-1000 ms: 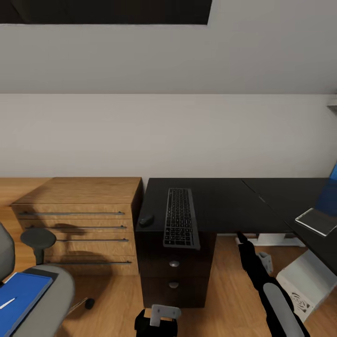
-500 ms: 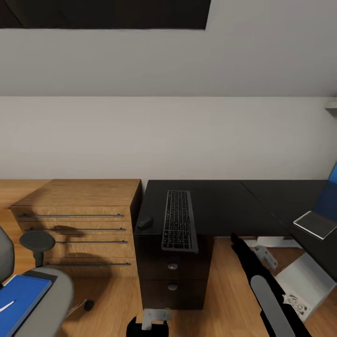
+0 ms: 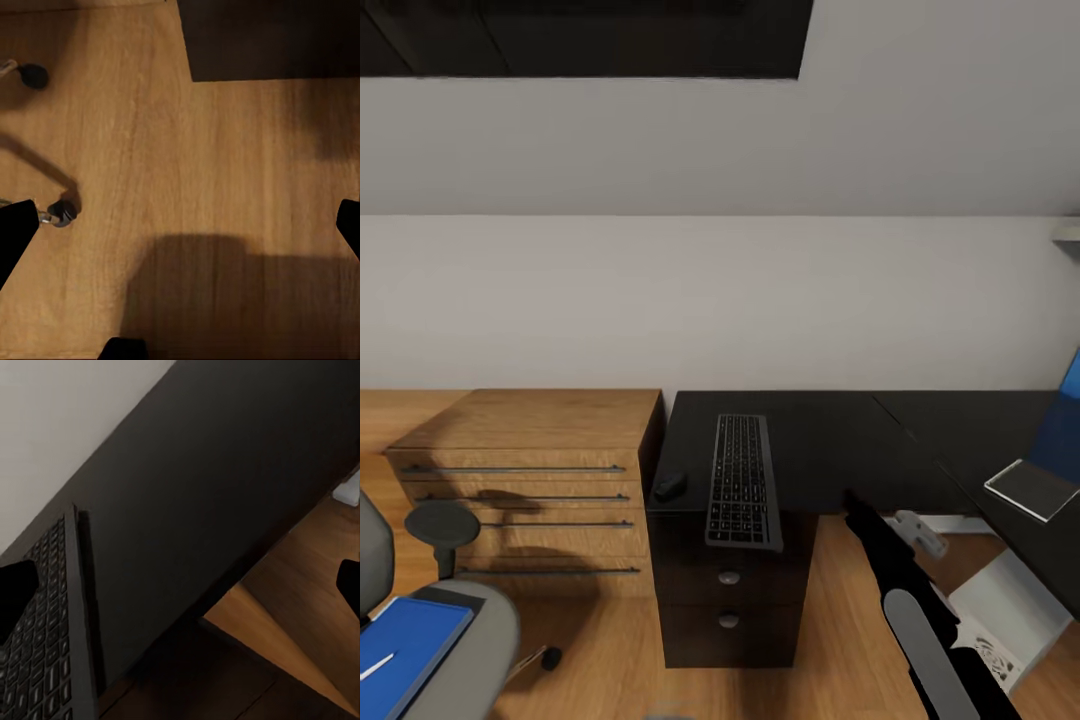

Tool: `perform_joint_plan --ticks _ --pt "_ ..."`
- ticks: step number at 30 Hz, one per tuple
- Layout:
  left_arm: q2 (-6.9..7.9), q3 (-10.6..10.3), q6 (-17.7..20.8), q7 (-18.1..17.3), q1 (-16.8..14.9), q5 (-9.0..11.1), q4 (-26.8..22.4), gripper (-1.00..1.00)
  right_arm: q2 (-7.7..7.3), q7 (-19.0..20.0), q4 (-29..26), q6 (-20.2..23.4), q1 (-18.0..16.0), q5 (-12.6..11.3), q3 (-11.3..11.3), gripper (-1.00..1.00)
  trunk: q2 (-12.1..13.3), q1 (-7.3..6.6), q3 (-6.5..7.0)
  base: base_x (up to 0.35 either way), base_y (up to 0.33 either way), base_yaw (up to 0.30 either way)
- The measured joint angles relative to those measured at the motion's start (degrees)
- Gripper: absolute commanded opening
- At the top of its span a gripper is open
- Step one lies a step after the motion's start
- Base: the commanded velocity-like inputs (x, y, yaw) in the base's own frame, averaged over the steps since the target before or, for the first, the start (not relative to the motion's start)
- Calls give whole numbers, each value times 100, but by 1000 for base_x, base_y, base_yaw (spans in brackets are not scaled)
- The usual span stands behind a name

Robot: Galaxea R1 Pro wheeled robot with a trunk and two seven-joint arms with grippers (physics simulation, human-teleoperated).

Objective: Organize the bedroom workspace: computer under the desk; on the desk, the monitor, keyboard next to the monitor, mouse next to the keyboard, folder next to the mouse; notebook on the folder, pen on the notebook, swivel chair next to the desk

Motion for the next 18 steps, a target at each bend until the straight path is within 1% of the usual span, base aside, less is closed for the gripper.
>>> perform_joint_plan --ticks 3,4,6,7,9,10,11,14,15,18 --pt "1 114 -26 -7 0 -3 216 100 -183 9 -69 95 1 25 19 100 120 -66 54 0 0 0" --pt "12 181 -65 -10 0 -3 323 100 -293 15 -86 236 1 30 41 100 160 -88 72 0 0 0" --pt "26 255 -184 -10 0 -5 430 100 -383 20 -97 478 1 33 78 100 241 -132 108 0 0 0" --pt "43 334 -539 -11 0 -2 578 100 -458 23 -107 932 1 42 109 100 281 -154 126 0 0 0" --pt "57 368 -825 -14 0 4 691 100 -489 22 -114 1241 1 53 112 100 361 -198 162 0 0 0" --pt "82 392 -1067 -16 0 8 814 100 -510 20 -119 1457 1 60 81 100 401 -220 179 0 0 0" --pt "96 401 -1169 -17 0 8 880 100 -518 19 -120 1538 1 63 48 100 441 -242 198 0 0 0" --pt "149 418 -1369 -19 -1 9 1038 100 -529 16 -123 1687 1 69 -111 100 562 -308 251 0 0 0" --pt "183 425 -1448 -20 -1 9 1098 100 -531 12 -125 1743 0 73 -237 100 602 -330 269 0 0 0" --pt "216 431 -1522 -19 -1 7 1153 100 -524 6 -123 1792 0 72 -373 100 722 -395 323 0 0 0"
